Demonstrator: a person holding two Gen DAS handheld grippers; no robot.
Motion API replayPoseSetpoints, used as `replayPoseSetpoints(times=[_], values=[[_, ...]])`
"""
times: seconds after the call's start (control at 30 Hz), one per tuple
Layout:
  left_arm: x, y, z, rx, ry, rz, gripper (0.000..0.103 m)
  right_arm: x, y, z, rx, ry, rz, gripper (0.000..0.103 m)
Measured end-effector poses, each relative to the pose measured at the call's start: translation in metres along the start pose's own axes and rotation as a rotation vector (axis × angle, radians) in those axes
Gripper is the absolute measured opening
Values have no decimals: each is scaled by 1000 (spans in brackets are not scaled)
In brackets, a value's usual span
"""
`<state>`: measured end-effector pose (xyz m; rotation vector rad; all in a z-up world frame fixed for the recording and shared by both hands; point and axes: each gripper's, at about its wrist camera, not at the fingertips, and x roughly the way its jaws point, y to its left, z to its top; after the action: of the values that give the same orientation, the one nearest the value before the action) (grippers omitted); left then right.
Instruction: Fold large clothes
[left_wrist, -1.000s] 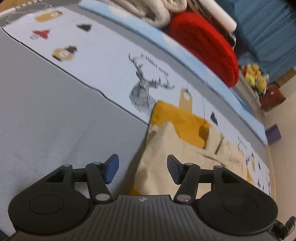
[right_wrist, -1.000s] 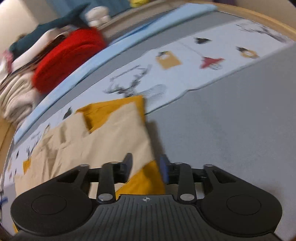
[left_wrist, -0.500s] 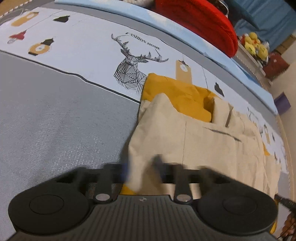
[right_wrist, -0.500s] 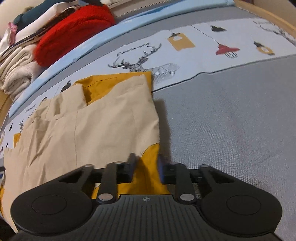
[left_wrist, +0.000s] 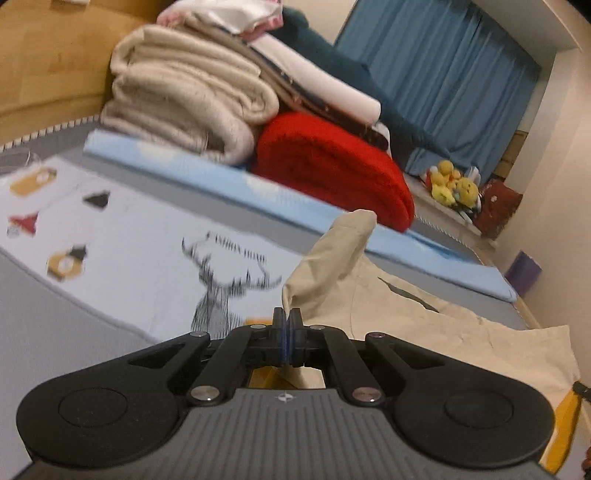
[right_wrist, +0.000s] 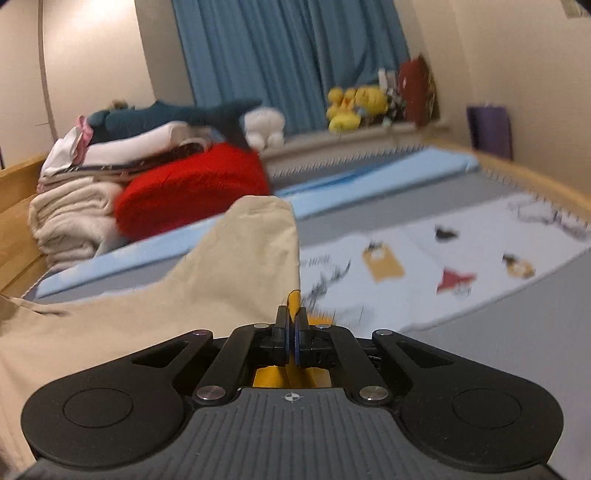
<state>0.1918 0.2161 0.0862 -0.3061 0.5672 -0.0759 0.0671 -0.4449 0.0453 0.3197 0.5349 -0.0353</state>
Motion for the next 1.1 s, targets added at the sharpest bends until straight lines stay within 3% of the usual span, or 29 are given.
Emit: replayPoseSetpoints(times=[0.1,0.17,0.2,0.23,0.3,0.37,0.43,0.5,0.6,0.67,0.73,0.77,0.9,1.0,1.07,1.1], values=[[28,-7,4,22,-3,57,1,20,7,9,1,-39,-38,1],[52,-7,2,16,47,86,2,38,14,12,-11,-35,-64,1],[66,-7,-2,16,89,97,8,49,16,13,-10,-19,-75,2],[76,-6,-6,20,136,119,26,61,18,11,-12,7,-95,4],[87,-5,-14,34,210,150,43,93,19,1,-10,121,-169,12],[85,-9,-17,60,234,133,43,122,15,-14,-7,297,-236,13],[78,-11,-20,61,251,60,43,135,7,-29,9,446,-258,14],[77,-15,-24,55,299,-19,42,134,2,-37,36,502,-253,15],[86,-20,-40,102,414,-69,42,124,-1,-42,24,517,-226,15],[96,-21,-58,178,492,-10,42,120,-4,-46,5,533,-214,0],[96,-18,-68,217,526,70,37,114,-6,-44,16,511,-219,0],[90,-17,-67,206,522,76,37,109,-7,-43,22,487,-240,0],[52,-24,-60,191,491,-59,37,89,-20,-36,90,442,-312,0],[42,-30,-81,284,597,-132,38,70,-22,-30,129,396,-194,3],[53,-28,-105,404,697,-64,38,62,-16,-34,97,424,-96,17],[55,-26,-110,422,717,-40,39,62,-12,-39,57,466,-82,18]])
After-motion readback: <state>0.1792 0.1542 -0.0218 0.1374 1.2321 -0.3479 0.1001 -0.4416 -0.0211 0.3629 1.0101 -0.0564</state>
